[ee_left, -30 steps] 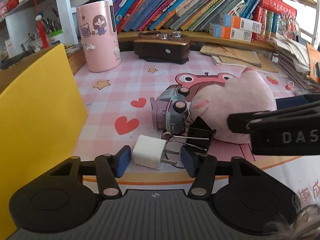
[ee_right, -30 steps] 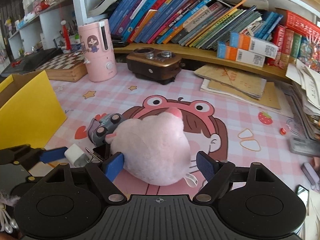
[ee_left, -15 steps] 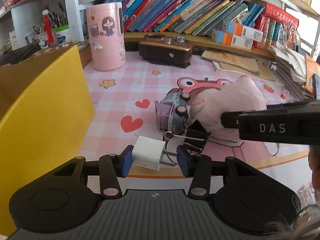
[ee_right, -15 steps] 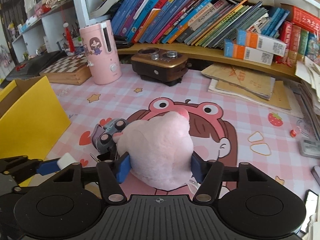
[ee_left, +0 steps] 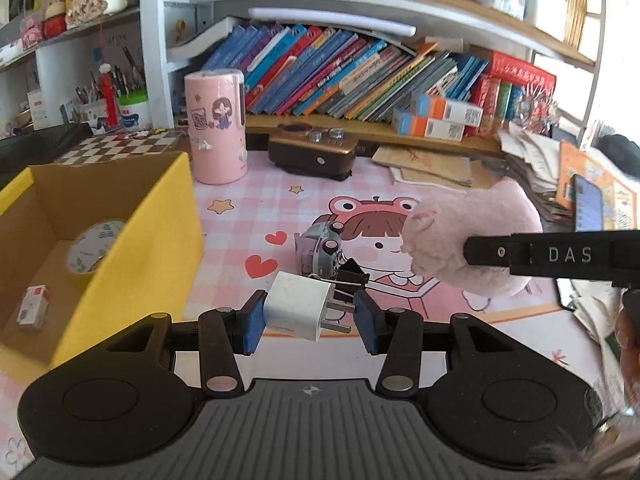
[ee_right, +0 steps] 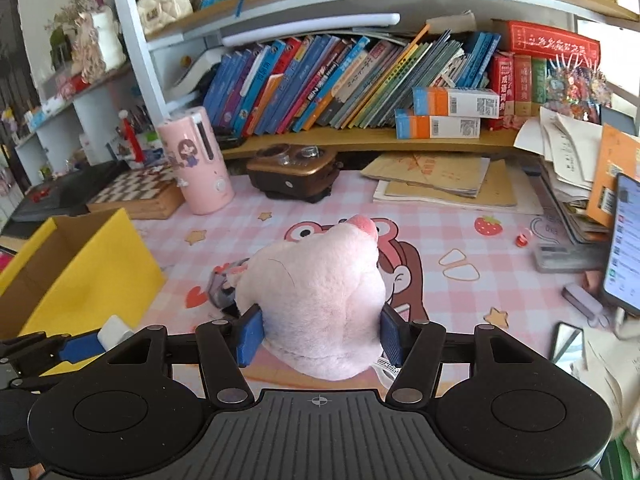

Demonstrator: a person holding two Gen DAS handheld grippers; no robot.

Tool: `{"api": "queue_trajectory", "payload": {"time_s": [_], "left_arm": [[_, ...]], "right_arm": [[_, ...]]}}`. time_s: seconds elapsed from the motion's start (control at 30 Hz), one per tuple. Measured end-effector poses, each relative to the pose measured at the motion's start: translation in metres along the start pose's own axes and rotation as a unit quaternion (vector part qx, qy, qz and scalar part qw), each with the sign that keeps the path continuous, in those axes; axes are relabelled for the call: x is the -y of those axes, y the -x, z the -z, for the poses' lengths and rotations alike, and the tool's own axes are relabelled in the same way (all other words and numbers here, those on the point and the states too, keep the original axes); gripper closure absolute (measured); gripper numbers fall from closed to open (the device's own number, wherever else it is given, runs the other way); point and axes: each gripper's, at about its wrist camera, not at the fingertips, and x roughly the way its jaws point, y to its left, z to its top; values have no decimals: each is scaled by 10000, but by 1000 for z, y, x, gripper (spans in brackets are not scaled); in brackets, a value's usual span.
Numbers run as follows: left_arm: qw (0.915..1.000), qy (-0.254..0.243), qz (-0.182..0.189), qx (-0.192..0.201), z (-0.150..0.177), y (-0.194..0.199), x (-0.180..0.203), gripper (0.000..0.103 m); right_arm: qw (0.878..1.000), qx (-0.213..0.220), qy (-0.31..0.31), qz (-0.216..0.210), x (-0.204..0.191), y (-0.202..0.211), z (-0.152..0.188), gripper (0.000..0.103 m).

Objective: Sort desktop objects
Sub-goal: 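Carry the plug and pink plush with both tools over the yellow box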

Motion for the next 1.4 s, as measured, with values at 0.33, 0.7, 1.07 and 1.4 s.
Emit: {"api": "queue_trajectory", "payload": {"time_s": [0.33, 0.7, 1.07, 1.4], "left_arm": [[9985, 489, 196, 141, 28, 79, -33, 59], [9983, 469, 276, 203, 58, 135, -88, 59], [9972, 630, 366, 148, 89, 176, -155, 59], [9972, 665, 329, 87, 117, 204, -197, 59]], "right_arm": [[9991, -72, -360, -212, -22, 58, 30, 44], [9982, -300, -415, -317, -96, 90, 72, 44], [9981, -426, -329, -303, -172, 117, 110, 44], [9979, -504, -258, -310, -224, 130, 138, 44]]}}
